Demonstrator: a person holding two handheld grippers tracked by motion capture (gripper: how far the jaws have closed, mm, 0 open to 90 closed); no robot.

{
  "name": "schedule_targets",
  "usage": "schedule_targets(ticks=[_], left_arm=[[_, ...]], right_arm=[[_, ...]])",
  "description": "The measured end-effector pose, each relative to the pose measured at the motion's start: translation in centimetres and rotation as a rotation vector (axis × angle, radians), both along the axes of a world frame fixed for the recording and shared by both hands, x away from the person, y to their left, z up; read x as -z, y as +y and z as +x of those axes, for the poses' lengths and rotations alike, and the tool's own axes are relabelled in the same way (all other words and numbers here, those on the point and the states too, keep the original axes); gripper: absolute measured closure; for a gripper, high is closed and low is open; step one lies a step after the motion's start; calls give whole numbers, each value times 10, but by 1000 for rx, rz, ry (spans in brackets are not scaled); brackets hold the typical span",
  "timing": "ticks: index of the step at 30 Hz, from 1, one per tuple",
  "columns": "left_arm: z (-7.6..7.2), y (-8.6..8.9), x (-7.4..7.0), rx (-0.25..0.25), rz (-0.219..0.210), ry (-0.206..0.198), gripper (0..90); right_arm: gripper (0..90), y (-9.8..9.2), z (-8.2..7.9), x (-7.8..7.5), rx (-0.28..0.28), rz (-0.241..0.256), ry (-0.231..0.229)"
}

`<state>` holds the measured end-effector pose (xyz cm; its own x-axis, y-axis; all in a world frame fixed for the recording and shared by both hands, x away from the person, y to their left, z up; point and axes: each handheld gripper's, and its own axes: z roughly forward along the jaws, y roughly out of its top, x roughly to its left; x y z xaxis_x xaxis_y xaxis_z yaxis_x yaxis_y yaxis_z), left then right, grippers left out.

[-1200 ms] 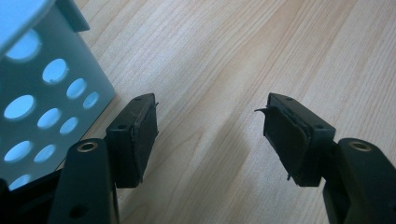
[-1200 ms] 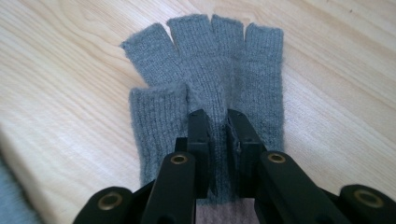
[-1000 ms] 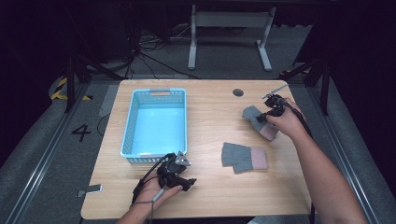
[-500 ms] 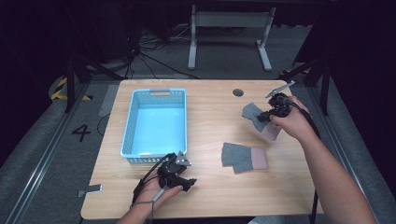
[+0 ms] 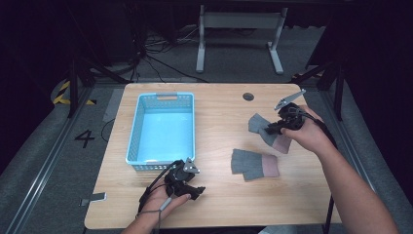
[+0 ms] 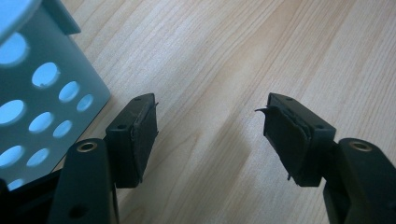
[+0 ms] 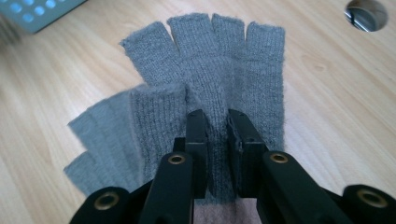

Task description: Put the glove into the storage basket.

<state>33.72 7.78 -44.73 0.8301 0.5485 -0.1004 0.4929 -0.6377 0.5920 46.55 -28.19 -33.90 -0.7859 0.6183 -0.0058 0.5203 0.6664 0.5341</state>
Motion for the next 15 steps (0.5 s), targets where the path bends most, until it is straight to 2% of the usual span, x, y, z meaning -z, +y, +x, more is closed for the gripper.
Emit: schedule_targets(ticks=[15], left_arm=[[-2,0,-2,-1,2,-2,371]], right_arm=[[801,25,-30,13,-148,-21,18]])
